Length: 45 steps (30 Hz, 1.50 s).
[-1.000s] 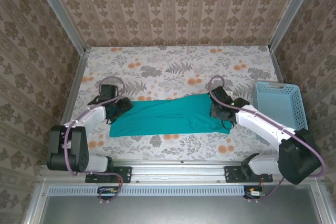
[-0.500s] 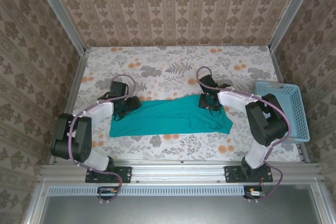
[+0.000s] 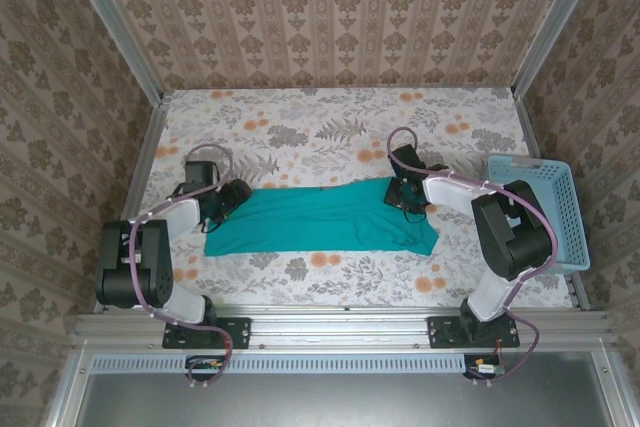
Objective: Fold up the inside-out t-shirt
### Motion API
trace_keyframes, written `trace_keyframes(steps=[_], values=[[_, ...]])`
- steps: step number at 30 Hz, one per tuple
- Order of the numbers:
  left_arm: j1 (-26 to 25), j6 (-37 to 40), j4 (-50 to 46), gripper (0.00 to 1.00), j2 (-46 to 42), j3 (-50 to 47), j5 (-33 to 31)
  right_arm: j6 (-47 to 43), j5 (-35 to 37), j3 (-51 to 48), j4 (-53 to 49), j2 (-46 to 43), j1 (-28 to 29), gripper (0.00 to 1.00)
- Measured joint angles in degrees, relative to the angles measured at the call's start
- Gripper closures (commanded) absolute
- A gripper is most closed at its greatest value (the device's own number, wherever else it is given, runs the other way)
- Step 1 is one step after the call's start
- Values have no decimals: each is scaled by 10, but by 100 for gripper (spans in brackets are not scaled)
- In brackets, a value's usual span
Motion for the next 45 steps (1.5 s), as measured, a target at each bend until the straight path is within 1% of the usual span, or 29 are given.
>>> trace_keyframes(steps=[2,4,7,10,12,13,15,18,21,23,25,29,33,38,45], values=[[2,0,-10,23,-7,0,-6,-2,2,0,0,-2,2,48],[0,3,-30,19,-19,0,-17,-12,7,-2,-9,-13,5,40],[-12,6,-61,16,-46,0,-37,-30,26,-10,-41,-56,5,28],[-45,7,-87,14,-82,0,-59,-46,43,-14,-67,-105,2,21],[-67,8,-100,14,-102,0,-70,-54,52,-14,-79,-123,-2,17],[-78,8,-104,14,-110,0,-73,-56,55,-14,-85,-124,-3,13],[-91,8,-107,14,-118,0,-78,-56,62,-14,-96,-118,-6,12],[-96,7,-106,13,-119,-4,-84,-53,68,-14,-106,-96,-13,6],[-92,7,-101,12,-112,-19,-83,-52,70,-14,-112,-72,-18,5],[-79,8,-89,12,-91,-31,-71,-52,70,-14,-113,-58,-18,7],[-55,8,-72,12,-66,-39,-52,-50,69,-14,-113,-43,-16,9],[-19,7,-36,9,-56,-38,-27,-37,64,-14,-110,-29,-3,11],[10,7,-13,7,-57,-44,-18,-19,65,-7,-104,-20,22,11],[37,7,-6,7,-61,-49,-19,7,70,10,-97,0,52,11],[62,7,1,5,-71,-59,-16,31,79,24,-79,21,67,11]])
